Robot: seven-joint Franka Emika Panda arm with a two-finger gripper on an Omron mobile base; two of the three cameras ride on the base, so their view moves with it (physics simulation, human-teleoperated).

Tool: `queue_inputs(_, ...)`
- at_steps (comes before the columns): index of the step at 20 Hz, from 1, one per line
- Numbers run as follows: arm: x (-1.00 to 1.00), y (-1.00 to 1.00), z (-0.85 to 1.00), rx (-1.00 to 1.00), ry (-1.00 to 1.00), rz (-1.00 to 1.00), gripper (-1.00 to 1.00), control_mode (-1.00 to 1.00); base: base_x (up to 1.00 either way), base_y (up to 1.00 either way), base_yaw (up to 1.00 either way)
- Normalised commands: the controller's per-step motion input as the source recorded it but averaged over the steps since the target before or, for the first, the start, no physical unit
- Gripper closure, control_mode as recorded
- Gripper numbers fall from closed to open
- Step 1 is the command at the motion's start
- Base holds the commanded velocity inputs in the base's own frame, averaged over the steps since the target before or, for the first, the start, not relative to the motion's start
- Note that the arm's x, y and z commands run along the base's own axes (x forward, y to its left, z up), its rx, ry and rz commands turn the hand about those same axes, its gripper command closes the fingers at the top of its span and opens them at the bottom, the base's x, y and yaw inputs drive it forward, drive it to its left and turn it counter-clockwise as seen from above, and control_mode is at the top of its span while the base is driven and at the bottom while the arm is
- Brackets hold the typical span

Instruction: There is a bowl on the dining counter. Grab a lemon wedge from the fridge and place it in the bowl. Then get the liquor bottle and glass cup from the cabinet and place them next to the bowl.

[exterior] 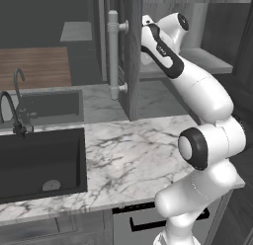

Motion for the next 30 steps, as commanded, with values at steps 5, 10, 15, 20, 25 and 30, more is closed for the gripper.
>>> queue_inputs(5, 0.11, 0.08, -0.11, 0.00, 0.00, 0.01, -1.00, -1.00, 0.00, 0.00, 0.00)
queue_inputs(10, 0.00, 0.15, -0.32, -0.03, 0.00, 0.04, -1.00, -1.00, 0.00, 0.00, 0.00)
queue_inputs(15, 0.00, 0.16, -0.36, -0.05, 0.01, 0.04, -1.00, -1.00, 0.00, 0.00, 0.00)
queue_inputs(20, 0.00, 0.16, -0.37, -0.05, 0.04, 0.04, -1.00, -1.00, 0.00, 0.00, 0.00)
queue_inputs(25, 0.00, 0.15, -0.38, -0.04, 0.05, 0.05, -1.00, -1.00, 0.00, 0.00, 0.00)
queue_inputs(30, 0.00, 0.10, -0.45, -0.06, 0.06, 0.05, 1.00, -1.00, 0.00, 0.00, 0.00)
